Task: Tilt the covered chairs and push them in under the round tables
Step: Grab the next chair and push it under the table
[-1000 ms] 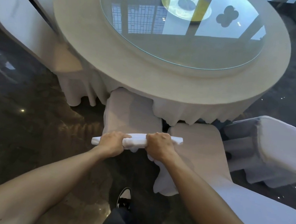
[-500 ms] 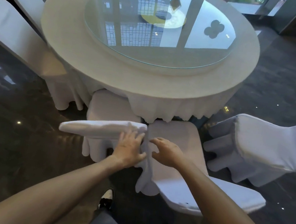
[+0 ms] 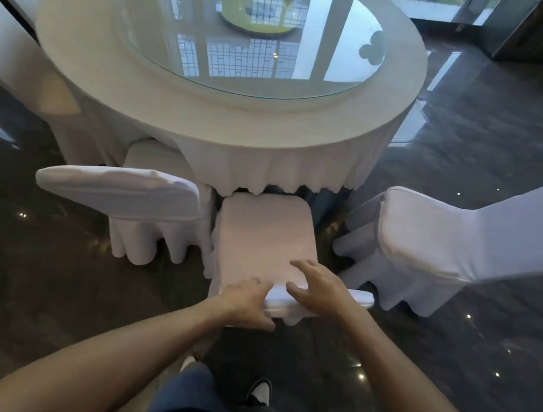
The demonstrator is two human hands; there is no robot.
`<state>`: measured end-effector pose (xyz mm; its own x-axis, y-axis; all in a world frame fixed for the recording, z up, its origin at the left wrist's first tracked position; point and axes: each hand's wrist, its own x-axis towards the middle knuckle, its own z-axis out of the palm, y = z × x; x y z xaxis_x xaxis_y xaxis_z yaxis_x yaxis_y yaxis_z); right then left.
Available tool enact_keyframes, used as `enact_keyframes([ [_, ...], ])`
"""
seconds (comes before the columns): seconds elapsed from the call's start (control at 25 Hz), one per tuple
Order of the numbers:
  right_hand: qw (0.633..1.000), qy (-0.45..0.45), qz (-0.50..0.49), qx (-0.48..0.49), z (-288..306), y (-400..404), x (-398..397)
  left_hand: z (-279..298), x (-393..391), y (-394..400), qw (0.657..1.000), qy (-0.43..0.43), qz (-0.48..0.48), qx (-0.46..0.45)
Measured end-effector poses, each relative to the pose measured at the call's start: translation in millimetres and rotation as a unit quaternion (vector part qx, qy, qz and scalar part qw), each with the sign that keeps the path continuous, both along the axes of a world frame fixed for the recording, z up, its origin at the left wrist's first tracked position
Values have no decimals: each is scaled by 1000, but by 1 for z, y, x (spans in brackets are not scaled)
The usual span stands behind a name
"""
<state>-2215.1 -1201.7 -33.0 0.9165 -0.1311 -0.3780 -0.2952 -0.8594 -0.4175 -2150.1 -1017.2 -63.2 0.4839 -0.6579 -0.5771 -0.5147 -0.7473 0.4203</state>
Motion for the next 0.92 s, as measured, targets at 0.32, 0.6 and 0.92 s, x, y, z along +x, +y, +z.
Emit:
enact_keyframes([
  [0.32, 995, 69, 69, 10, -27, -18, -29, -36, -18, -12, 998, -63, 25, -5],
  [0.6, 980, 30, 109, -162, -50, -25, -16, -43, -5, -14, 995, -88, 54, 0],
  [0.92, 980, 11, 94, -177, -43, -51, 84, -35, 85, -48, 990, -84, 111, -25],
])
